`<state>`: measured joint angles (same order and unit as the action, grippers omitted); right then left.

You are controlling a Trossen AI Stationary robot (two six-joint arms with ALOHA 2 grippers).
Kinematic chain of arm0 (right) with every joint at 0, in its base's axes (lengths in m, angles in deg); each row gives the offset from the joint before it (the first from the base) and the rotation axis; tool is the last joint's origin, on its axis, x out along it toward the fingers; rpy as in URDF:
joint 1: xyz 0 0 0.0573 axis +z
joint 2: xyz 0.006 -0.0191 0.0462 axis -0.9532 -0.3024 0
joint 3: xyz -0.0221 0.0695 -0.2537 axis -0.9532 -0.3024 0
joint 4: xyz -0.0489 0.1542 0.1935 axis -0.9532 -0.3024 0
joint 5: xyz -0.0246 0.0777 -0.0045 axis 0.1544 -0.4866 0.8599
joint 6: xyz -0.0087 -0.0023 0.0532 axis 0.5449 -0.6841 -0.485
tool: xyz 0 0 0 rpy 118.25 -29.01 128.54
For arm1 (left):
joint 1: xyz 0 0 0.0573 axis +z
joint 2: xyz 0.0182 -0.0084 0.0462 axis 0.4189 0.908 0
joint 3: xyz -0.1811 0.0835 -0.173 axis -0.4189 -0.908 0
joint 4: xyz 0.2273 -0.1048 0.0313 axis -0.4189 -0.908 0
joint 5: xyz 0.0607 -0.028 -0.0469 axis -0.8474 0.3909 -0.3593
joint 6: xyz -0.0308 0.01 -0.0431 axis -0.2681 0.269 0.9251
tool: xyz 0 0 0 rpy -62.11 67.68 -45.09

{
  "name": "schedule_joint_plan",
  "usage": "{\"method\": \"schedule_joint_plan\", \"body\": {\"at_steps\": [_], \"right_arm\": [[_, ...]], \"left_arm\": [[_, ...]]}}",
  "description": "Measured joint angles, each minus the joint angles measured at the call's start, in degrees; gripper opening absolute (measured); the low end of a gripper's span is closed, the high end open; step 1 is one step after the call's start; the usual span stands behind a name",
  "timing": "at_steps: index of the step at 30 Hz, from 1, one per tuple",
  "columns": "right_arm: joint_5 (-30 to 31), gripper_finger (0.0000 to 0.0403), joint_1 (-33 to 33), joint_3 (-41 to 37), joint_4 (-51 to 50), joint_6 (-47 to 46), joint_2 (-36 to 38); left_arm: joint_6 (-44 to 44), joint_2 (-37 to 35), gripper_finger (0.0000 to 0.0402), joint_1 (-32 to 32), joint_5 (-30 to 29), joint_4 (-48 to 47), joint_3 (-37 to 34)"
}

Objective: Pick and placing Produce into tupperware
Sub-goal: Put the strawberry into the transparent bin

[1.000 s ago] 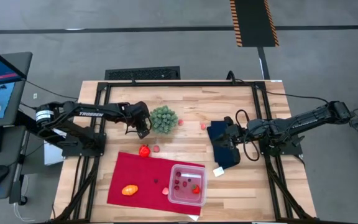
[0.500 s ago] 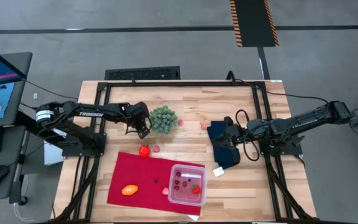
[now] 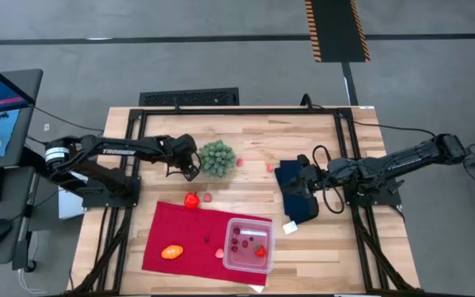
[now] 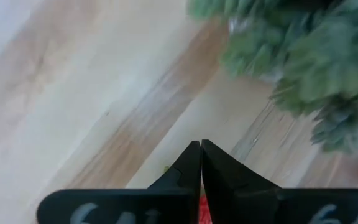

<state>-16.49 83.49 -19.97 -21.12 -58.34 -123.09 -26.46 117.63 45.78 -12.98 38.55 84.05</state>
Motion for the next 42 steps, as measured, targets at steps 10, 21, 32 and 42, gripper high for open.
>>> {"method": "schedule_joint_plan", "body": {"at_steps": [10,21,32,42], "right_arm": [[0.0,0.0077,0.0,0.0,0.0,0.0,0.0],[0.0,0.0077,0.0,0.0,0.0,0.0,0.0],[0.0,0.0077,0.0,0.0,0.0,0.0,0.0],[0.0,0.0077,0.0,0.0,0.0,0.0,0.0]], "left_arm": [[-0.3,-2.9,0.0000,-0.5,-1.5,-4.7,0.0],[0.6,-2.4,0.0000,-0.7,-2.6,-3.7,-0.1],[1.8,-2.4,0.0000,-1.1,-3.5,-4.2,-0.2],[3.6,-2.3,0.0000,-2.1,-5.4,-4.0,-0.2]]}}
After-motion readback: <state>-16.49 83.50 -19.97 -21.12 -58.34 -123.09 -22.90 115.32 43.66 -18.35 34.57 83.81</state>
